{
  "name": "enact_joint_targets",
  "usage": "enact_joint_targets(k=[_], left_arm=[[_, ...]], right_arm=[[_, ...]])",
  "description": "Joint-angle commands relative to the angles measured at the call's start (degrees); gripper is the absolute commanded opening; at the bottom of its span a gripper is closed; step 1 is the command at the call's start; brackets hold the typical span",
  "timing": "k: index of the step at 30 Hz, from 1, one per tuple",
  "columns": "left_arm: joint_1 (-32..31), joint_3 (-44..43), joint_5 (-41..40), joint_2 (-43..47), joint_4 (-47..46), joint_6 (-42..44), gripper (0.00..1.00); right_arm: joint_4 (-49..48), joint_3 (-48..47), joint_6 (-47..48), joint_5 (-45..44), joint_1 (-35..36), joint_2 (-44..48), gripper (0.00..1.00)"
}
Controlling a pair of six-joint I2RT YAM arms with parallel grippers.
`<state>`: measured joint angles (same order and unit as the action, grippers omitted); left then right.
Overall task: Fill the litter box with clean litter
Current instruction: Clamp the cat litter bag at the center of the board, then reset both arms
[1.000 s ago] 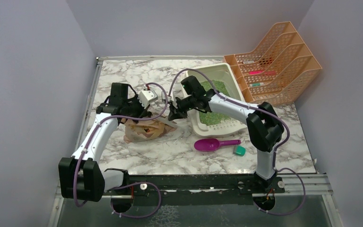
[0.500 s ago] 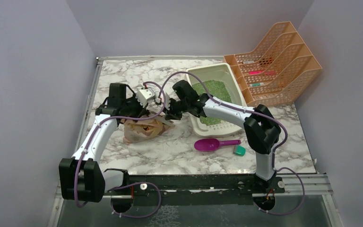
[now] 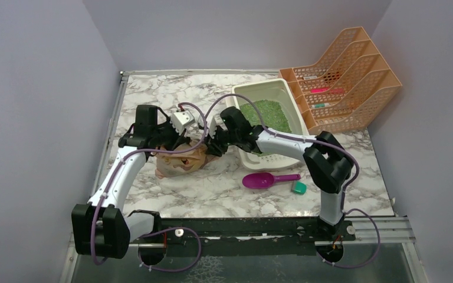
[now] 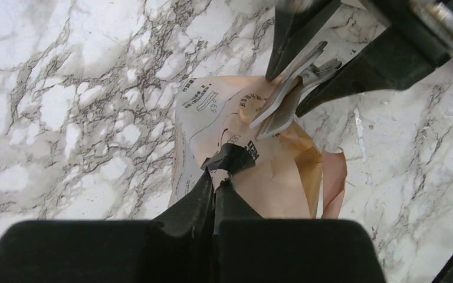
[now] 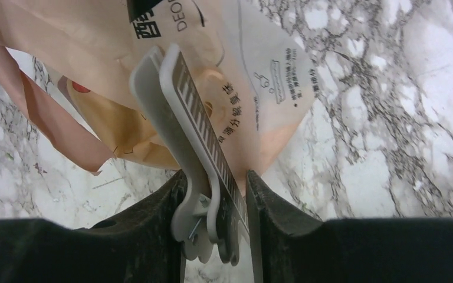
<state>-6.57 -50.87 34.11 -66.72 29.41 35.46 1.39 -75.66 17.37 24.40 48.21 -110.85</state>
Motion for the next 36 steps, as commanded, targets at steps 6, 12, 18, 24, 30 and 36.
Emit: enact_joint_targets(k=[6,12,18,24,30,36], left_arm=[[-0.8,-2.9,6.1,2.9,-7.2,-3.8,0.33],[-0.8,-4.3,4.9,3.9,-7.3,-4.8,0.59],[-0.8,-4.6,-1.0,6.3,-10.5,-8.2,0.69],[-0.8,-2.0,-11.5,12.3,-21.0,-17.0,0.88],[-0.8,-2.7,-21.3,16.3,-24.0,-28.0,0.99],[-0.8,-7.4,-25.4,16.0,-18.2,-38.1,0.99]], right_arm=[[-6.6,5.0,-6.4,0.9,-4.6,11.6,0.55],[-10.4,8.4,-9.8,2.0,-7.2,17.7,0.69],[-13.2,11.1,-11.6,-3.5,-8.5,23.4,0.75],[-14.9,13.9,-12.6,-12.1,-8.7,28.6,0.79],[-15.0,15.5,-13.3,-22.0,-8.7,34.0,0.87],[-9.8,13.8,-12.5,-32.0,-8.7,38.3,0.93]])
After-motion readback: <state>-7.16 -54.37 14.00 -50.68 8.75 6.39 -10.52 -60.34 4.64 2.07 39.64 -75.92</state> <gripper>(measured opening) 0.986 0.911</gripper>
